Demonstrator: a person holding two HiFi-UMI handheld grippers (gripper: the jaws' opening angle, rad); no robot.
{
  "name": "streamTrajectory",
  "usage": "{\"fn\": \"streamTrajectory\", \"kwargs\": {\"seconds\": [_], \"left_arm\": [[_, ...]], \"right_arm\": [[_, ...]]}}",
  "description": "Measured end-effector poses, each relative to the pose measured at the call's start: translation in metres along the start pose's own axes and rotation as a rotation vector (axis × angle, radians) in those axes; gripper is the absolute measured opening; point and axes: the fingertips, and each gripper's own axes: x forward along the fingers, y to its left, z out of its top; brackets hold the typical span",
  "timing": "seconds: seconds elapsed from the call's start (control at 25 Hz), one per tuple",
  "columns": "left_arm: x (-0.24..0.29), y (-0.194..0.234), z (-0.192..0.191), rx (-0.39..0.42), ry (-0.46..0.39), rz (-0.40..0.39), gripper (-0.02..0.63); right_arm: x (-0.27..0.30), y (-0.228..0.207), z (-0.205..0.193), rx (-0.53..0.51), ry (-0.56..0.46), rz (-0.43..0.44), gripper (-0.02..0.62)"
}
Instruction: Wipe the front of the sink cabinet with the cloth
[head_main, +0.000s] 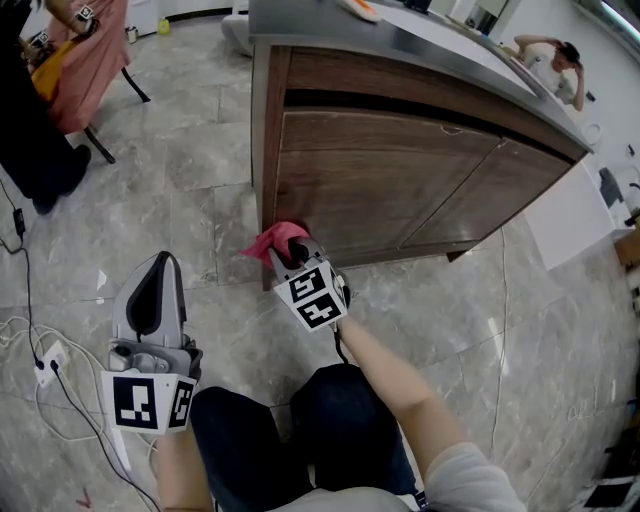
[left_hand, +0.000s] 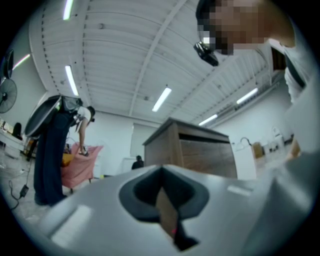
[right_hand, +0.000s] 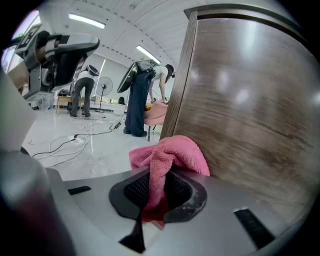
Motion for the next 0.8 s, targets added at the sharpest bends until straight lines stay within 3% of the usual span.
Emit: {"fn": "streamTrajectory", "kwargs": {"seconds": [0.24, 0.44, 0.8], "left_arm": [[-0.002, 0.002, -0.004, -0.008, 0.007, 0.008, 0.005], [-0.002, 0.003, -0.006, -0.007, 0.009, 0.009, 0.005], [0.004, 0.001, -0.007, -0.013, 0.005, -0.006, 0.006]], "right_arm": [[0.015, 0.01, -0.027, -0.021, 0.078, 0.036, 0.044], [0.013, 0.003, -0.035, -0.017, 0.086, 0.035, 0.044], [-0.013, -0.054, -0.073, 0.074, 0.12, -0.086, 0.044]]}}
